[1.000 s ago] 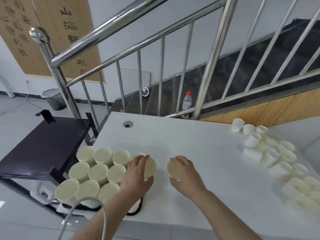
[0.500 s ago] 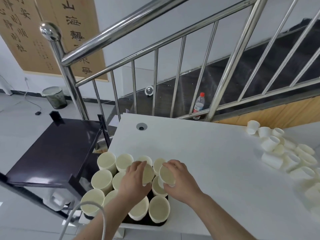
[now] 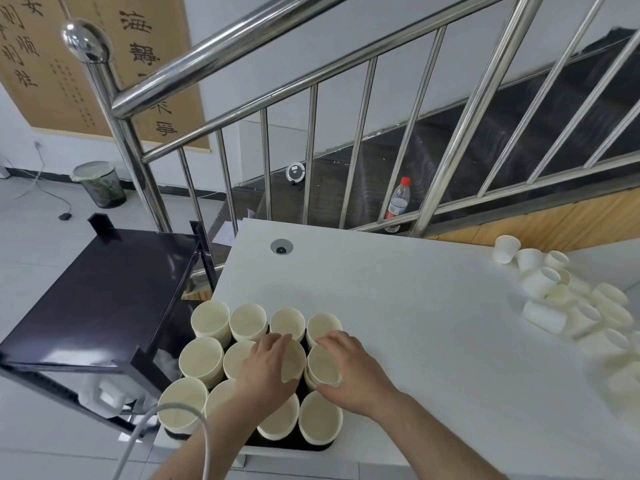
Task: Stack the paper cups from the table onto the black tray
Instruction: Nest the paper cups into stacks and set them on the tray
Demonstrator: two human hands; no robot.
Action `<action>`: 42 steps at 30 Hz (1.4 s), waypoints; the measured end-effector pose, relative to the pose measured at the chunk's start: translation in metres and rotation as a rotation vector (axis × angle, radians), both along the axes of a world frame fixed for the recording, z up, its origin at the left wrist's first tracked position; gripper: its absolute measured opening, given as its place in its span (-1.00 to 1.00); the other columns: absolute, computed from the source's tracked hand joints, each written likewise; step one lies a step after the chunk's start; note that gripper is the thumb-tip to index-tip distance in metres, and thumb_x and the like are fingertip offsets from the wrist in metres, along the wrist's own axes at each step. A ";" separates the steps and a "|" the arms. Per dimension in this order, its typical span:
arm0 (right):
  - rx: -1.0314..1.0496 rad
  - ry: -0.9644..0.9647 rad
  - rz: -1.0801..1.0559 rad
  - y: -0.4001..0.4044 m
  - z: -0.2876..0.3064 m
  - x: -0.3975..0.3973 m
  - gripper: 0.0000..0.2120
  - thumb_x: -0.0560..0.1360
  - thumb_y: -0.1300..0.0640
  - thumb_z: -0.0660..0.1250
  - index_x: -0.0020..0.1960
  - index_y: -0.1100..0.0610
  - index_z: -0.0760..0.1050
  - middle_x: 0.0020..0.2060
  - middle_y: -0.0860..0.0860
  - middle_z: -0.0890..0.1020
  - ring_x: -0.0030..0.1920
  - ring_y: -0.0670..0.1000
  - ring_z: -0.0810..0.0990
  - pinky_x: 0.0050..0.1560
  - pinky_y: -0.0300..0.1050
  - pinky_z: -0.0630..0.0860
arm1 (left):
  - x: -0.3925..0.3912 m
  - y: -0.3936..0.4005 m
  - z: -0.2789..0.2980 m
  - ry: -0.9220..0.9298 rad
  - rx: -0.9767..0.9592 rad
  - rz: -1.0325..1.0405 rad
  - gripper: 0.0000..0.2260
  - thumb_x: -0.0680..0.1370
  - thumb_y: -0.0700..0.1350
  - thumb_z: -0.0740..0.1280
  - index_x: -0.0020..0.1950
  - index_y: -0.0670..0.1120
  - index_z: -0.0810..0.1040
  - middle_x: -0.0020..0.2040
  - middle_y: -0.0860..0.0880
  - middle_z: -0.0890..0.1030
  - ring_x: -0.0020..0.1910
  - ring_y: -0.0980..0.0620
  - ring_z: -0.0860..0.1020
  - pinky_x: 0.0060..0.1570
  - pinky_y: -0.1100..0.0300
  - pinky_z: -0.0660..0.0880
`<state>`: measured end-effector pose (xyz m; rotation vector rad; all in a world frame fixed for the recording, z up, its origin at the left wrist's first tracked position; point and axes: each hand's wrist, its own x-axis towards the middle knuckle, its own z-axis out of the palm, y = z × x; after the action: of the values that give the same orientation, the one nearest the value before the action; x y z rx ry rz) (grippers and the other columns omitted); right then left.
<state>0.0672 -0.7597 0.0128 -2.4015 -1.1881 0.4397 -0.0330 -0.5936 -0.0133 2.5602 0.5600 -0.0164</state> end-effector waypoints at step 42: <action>-0.033 -0.122 -0.273 -0.254 0.031 0.077 -0.42 0.54 -0.02 0.30 0.51 -0.02 0.19 0.41 -0.14 0.22 0.37 -0.11 0.26 0.25 -0.21 0.40 | 0.106 -0.242 0.064 -0.109 0.093 -0.204 -0.49 0.53 0.08 0.29 0.46 0.12 0.25 0.47 0.12 0.22 0.45 0.07 0.19 0.38 0.15 0.20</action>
<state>0.1445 -1.0140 0.0440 -2.6018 -0.8871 0.2309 0.0731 -0.8357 0.0509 2.6794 0.2628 0.0799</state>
